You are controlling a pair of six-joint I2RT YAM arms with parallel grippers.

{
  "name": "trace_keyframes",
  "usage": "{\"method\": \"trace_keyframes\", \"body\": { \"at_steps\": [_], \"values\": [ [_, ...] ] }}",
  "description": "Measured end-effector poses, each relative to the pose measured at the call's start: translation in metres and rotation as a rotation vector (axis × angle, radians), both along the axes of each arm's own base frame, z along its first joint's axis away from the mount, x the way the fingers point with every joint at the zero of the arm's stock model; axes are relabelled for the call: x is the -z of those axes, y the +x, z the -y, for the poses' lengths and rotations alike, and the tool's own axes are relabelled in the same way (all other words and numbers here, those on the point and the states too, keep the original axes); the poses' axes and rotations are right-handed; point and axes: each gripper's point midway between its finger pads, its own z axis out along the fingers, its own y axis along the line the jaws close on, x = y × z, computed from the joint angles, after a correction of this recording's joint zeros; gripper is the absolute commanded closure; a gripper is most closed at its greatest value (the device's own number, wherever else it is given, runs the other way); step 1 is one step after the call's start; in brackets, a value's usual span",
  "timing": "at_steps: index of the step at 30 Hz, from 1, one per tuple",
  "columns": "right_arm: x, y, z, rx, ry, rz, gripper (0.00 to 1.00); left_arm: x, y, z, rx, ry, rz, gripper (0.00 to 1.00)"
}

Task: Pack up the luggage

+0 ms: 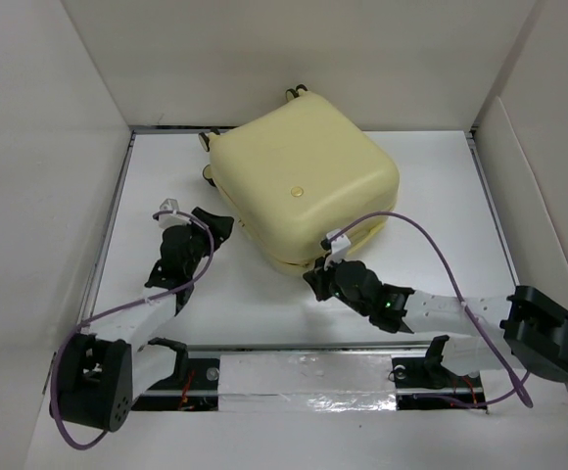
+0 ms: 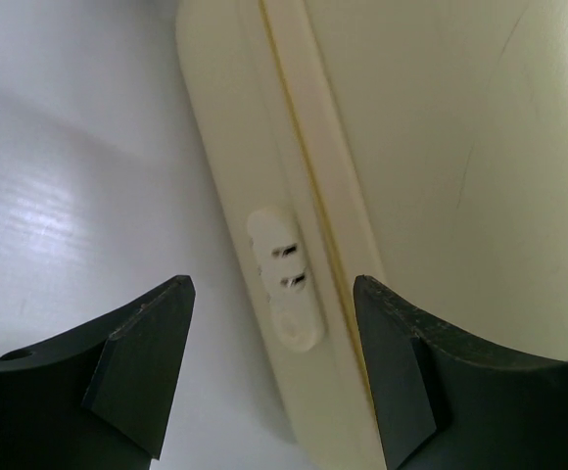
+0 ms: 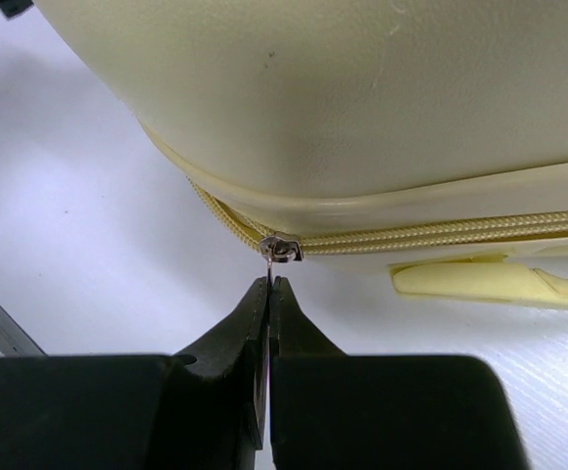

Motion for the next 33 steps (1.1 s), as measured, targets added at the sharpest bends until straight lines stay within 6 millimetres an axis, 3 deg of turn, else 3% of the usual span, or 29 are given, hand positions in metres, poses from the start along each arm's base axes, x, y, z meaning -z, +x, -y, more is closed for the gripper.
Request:
{"method": "trace_keyframes", "body": {
  "at_steps": [3,6,10,12,14,18,26,33],
  "values": [
    [-0.001,-0.004,0.004,-0.008,-0.001,-0.004,1.00,-0.021,0.022,-0.004,-0.054,-0.025,0.037,0.29],
    [-0.002,-0.011,0.011,-0.026,-0.003,-0.014,1.00,-0.059,0.055,-0.008,-0.113,-0.048,0.099,0.17],
    [-0.002,-0.024,0.022,-0.058,0.000,-0.027,1.00,-0.112,0.102,-0.020,-0.184,-0.076,0.177,0.12],
    [-0.002,-0.030,0.027,-0.071,0.003,-0.032,1.00,-0.124,0.122,-0.032,-0.217,-0.086,0.191,0.12],
    [-0.002,-0.036,0.032,-0.083,0.005,-0.035,1.00,-0.124,0.141,-0.045,-0.246,-0.092,0.174,0.10],
    [-0.002,-0.044,0.038,-0.102,0.007,-0.040,1.00,-0.098,0.176,-0.058,-0.254,-0.074,0.071,0.06],
    [-0.001,-0.046,0.038,-0.114,0.001,-0.038,1.00,-0.055,0.198,-0.033,-0.129,-0.083,-0.079,0.03],
    [0.001,-0.046,0.036,-0.123,-0.003,-0.039,1.00,-0.050,0.212,-0.012,-0.060,-0.148,-0.080,0.07]
  ]
}}
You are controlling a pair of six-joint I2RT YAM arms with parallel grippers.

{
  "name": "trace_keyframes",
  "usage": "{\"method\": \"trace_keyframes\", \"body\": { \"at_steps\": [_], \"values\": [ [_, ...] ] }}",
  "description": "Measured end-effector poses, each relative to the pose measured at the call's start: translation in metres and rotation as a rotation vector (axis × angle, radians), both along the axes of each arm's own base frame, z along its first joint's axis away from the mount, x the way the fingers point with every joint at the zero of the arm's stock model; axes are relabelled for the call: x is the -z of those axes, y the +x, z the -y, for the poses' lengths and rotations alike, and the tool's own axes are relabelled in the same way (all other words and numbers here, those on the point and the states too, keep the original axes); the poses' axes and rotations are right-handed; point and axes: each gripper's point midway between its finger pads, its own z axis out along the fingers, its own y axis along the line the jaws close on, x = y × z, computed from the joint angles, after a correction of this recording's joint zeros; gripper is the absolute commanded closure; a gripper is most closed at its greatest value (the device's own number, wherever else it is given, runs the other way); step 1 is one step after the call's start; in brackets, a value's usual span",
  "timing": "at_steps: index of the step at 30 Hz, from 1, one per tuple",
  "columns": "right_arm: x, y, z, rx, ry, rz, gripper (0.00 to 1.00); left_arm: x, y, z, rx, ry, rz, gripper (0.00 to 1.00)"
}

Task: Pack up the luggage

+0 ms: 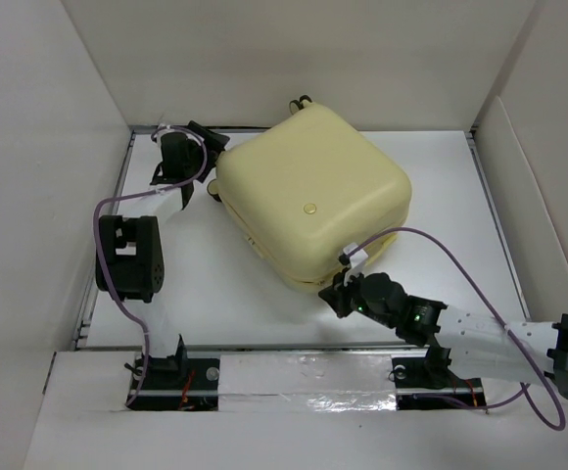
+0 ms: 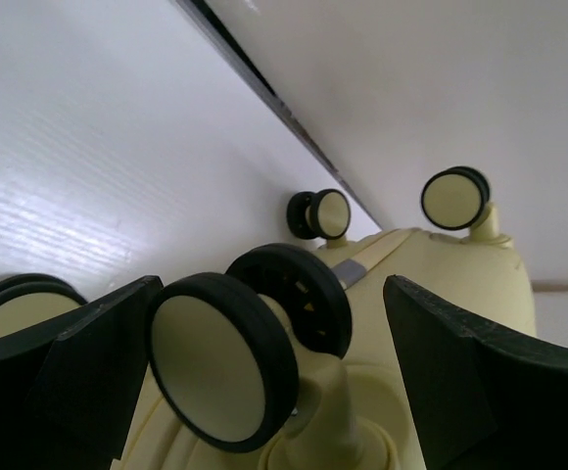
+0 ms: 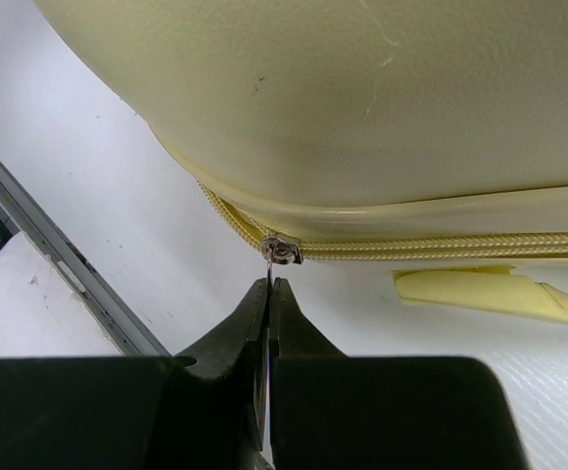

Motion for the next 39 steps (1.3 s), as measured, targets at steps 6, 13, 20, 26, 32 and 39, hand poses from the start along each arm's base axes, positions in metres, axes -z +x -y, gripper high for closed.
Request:
{"method": "trace_keyframes", "body": {
  "at_steps": [6,13,20,26,32,39],
  "values": [
    [-0.001,-0.001,-0.002,-0.011,0.007,-0.002,1.00,-0.005,0.012,0.008,-0.004,-0.100,0.062,0.33],
    [-0.001,-0.003,-0.003,-0.020,0.013,-0.009,1.00,-0.005,0.022,0.013,-0.010,-0.198,0.120,0.82],
    [-0.003,-0.006,0.000,-0.018,0.015,-0.015,1.00,-0.005,0.016,0.014,-0.013,-0.261,0.213,1.00],
    [-0.004,-0.011,0.012,-0.019,-0.012,-0.013,1.00,-0.004,-0.037,-0.019,-0.104,-0.224,0.260,1.00],
    [-0.003,0.002,0.042,0.020,-0.073,-0.014,1.00,-0.002,-0.131,-0.077,-0.323,-0.161,0.332,1.00],
    [0.005,0.028,0.055,0.077,-0.185,-0.050,1.00,-0.009,-0.205,-0.096,-0.470,-0.076,0.407,1.00]
  ]
}}
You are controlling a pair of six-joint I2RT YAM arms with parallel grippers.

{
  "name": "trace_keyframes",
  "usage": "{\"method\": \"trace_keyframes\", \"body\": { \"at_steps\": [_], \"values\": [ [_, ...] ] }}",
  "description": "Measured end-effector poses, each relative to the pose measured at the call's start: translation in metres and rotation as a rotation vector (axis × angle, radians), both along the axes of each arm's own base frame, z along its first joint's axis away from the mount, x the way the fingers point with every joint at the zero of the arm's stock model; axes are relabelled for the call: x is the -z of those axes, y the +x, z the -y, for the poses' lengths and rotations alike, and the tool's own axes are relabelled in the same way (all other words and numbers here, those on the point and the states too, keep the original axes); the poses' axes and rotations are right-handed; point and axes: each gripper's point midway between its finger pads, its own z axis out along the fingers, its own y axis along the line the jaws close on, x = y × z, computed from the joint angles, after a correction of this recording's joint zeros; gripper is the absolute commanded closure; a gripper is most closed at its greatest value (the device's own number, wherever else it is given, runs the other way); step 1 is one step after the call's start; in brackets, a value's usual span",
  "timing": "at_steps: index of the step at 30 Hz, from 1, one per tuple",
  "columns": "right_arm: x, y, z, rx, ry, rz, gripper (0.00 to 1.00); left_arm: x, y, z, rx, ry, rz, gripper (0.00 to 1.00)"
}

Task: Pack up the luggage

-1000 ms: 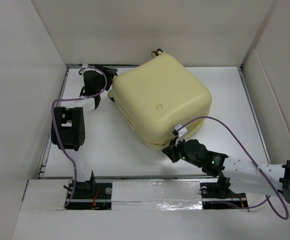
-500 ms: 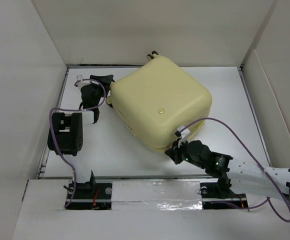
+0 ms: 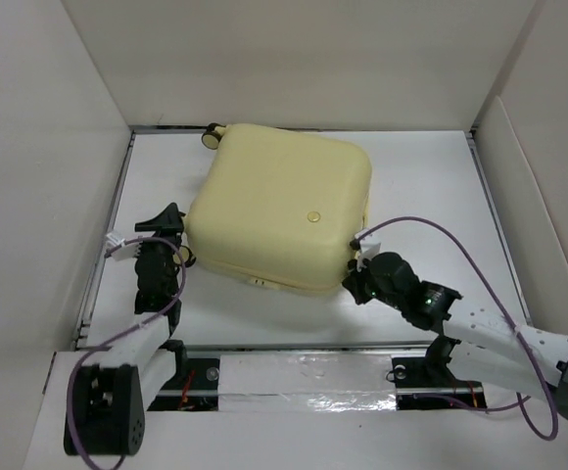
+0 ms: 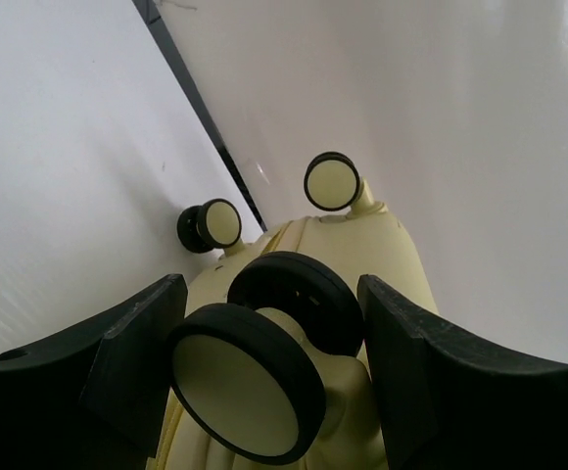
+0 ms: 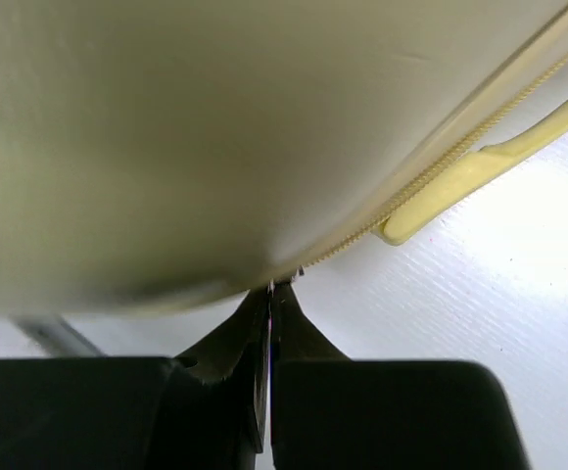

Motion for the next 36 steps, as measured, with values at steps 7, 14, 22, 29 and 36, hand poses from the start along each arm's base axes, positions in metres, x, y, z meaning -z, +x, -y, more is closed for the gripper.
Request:
{"method": "trace_keyframes", "body": {
  "at_steps": [7,14,22,29,36],
  "values": [
    [0.009,-0.026,-0.070,-0.109,-0.034,0.057,1.00,-0.019,-0.032,-0.005,-0.041,0.094,0.015,1.00],
    [-0.015,-0.032,-0.072,-0.201,0.044,0.033,1.00,-0.012,-0.044,0.054,0.251,0.199,-0.006,1.00],
    [-0.020,0.040,0.035,0.072,-0.019,-0.008,1.00,0.005,-0.060,0.092,0.472,0.215,-0.051,1.00],
    [-0.020,0.045,0.048,0.078,0.025,-0.037,1.00,0.021,-0.080,0.123,0.689,0.288,-0.078,1.00],
    [-0.013,0.040,0.043,0.051,0.040,-0.031,1.00,0.050,-0.094,0.137,0.808,0.357,-0.132,1.00]
  ]
}}
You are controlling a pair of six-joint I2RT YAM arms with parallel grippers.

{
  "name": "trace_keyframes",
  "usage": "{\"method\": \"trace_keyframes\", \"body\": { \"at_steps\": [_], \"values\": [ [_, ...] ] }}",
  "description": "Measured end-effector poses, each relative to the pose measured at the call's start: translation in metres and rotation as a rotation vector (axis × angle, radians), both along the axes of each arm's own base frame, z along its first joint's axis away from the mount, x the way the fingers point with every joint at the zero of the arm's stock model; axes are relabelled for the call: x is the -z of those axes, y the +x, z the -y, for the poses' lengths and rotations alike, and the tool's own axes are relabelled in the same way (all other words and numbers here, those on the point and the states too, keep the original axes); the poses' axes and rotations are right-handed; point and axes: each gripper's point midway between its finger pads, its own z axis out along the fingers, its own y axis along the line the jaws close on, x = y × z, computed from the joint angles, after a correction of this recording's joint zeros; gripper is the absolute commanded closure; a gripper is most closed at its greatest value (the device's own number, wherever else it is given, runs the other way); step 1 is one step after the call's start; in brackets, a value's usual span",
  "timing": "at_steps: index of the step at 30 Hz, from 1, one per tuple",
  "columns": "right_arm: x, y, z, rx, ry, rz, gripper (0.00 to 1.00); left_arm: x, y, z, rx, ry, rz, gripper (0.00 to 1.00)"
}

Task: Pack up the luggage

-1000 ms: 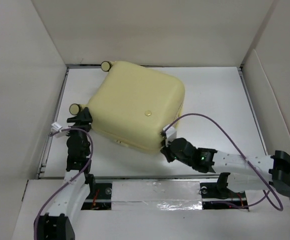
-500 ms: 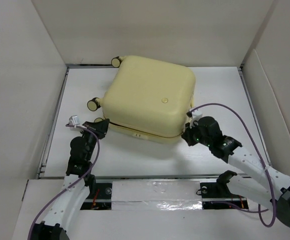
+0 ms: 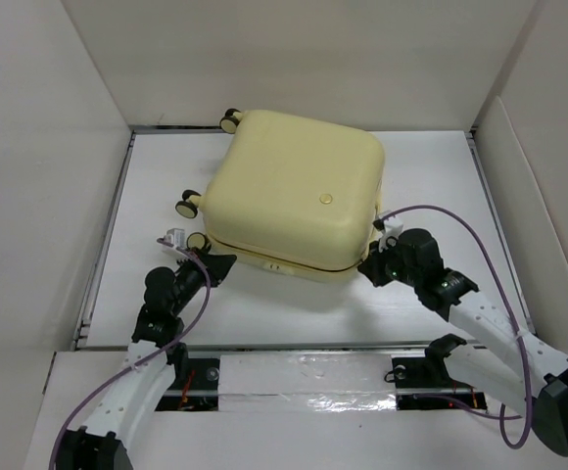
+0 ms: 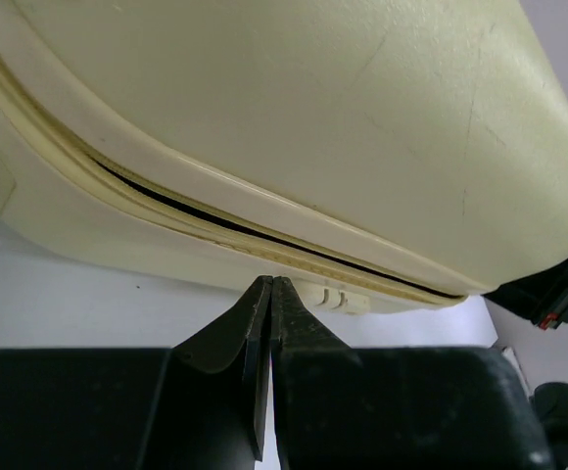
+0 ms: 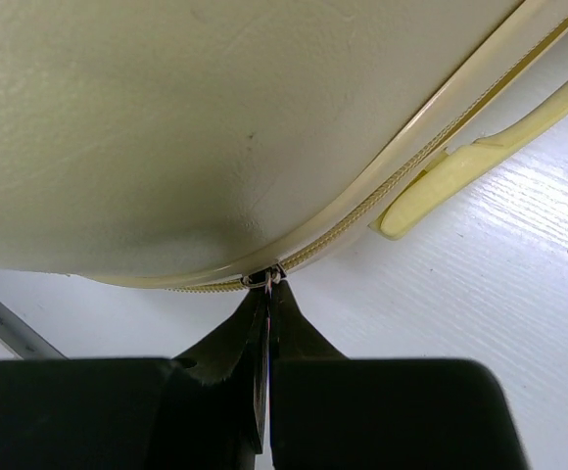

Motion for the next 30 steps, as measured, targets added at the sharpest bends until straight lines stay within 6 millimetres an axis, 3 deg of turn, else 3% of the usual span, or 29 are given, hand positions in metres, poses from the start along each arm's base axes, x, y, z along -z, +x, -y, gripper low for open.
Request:
{"method": "trace_keyframes", "body": {
  "at_steps": [2,5,8,14,18,23,27,30],
  "values": [
    [0.000,0.000,0.000,-0.001,0.007,0.006,1.00,0.004,-0.005,0.010,0.042,0.021,-0.001,1.00],
    [0.000,0.002,0.003,0.012,0.006,0.006,1.00,0.012,-0.024,0.044,0.164,0.065,-0.017,1.00],
    [0.001,0.004,0.007,0.027,0.005,0.003,1.00,0.013,-0.045,0.084,0.292,0.121,-0.021,0.85],
    [0.000,0.003,0.008,0.023,0.015,0.000,1.00,-0.008,-0.046,0.156,0.370,0.199,0.017,0.77],
    [0.000,0.000,0.004,0.008,0.013,0.008,1.00,-0.007,-0.031,0.182,0.360,0.203,0.026,0.77],
    [0.000,0.000,0.010,0.031,-0.014,0.026,1.00,-0.002,-0.035,0.222,0.420,0.216,0.030,0.78],
    [0.000,-0.001,0.014,0.050,-0.029,0.044,1.00,-0.002,-0.029,0.238,0.413,0.212,0.046,0.79],
    [0.002,-0.014,-0.001,-0.012,-0.043,0.046,1.00,-0.002,-0.026,0.241,0.391,0.208,0.052,0.79]
  ]
}}
